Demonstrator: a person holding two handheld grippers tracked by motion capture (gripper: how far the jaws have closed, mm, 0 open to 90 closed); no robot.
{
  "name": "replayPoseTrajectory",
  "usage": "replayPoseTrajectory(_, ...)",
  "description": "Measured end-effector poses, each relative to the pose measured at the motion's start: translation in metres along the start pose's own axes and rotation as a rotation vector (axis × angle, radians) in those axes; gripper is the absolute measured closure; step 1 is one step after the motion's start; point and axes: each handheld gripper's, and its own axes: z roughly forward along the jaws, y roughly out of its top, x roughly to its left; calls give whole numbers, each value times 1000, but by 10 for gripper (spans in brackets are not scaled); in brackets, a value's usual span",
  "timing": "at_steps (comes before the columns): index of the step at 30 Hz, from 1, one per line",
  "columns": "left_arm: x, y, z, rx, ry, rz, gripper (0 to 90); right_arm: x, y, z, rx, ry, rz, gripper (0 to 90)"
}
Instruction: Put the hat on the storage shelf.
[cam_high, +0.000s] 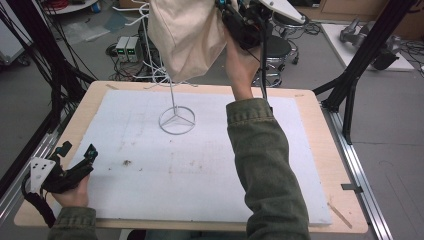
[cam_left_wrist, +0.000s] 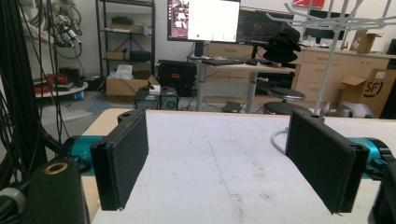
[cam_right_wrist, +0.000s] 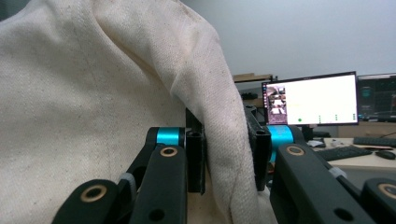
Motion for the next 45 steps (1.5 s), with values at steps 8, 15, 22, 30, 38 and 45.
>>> replayPoseTrajectory(8,2,-1,0,-1,3,-12,217,-2,-1,16,39,-43,-35,750)
replayPoseTrajectory(15,-1,-2,2,7,-7,-4,218,-5,-14,24,76,-40,-23,747)
replayPoseTrajectory(22,-1,-3,4,7,-13,-13,218,-8,-36,28,127,-57,-33,750)
replayPoseTrajectory(30,-1,-4,5,15,-17,-28,219,-10,-51,22,163,11,-56,762)
replayPoseTrajectory(38,-2,-4,5,17,-14,-24,219,-10,-57,21,237,33,-148,777)
replayPoseTrajectory(45,-3,-4,6,18,-13,-26,219,-13,-58,20,291,30,-182,778)
